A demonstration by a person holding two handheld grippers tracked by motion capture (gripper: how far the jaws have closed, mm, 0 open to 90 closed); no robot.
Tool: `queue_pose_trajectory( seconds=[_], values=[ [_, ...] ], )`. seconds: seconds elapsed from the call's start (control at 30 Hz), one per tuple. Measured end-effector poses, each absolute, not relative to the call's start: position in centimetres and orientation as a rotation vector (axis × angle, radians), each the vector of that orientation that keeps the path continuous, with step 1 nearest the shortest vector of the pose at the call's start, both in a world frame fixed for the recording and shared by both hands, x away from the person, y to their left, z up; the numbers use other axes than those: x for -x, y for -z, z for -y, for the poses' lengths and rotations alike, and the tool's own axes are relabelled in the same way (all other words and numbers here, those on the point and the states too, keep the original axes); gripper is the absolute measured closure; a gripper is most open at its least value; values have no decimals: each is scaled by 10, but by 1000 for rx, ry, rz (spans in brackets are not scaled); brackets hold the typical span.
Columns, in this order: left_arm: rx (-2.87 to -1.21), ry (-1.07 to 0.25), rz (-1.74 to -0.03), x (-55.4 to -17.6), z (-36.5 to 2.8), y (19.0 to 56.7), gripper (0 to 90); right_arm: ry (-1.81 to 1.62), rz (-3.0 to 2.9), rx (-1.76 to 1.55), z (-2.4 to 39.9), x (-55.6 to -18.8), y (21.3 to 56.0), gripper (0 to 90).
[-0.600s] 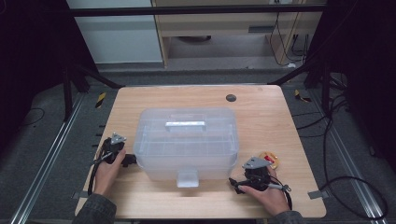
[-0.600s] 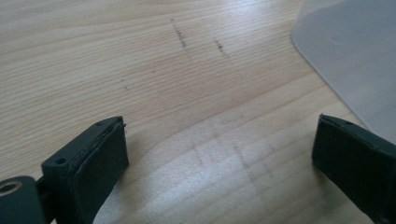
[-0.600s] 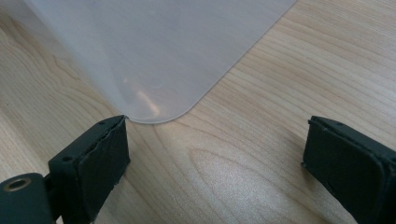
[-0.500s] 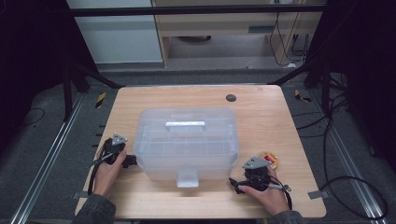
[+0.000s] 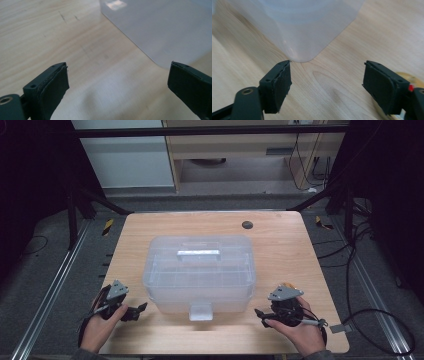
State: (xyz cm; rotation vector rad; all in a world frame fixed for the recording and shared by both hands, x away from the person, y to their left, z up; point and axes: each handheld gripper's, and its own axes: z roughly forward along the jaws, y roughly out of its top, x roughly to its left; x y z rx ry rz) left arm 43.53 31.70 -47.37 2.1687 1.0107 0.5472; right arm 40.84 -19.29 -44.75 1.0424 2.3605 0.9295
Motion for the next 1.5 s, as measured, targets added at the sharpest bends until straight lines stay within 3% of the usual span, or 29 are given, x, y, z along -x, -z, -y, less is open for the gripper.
queue_pose_trajectory(
  seconds=[0.4,0.73,1.2,1.5],
  values=[
    [-2126,-437,-930,-412,-309,471,24,-914,-2301,-1012,201,-400,375,267],
    [-2157,-421,-868,-407,-295,469,22,-868,-2325,-930,191,-419,317,267],
    [-2139,-408,-843,-409,-288,470,30,-896,-2400,-795,155,-451,284,476],
    [-2081,-402,-849,-412,-287,466,86,-883,-2459,-712,116,-472,289,528]
  ],
)
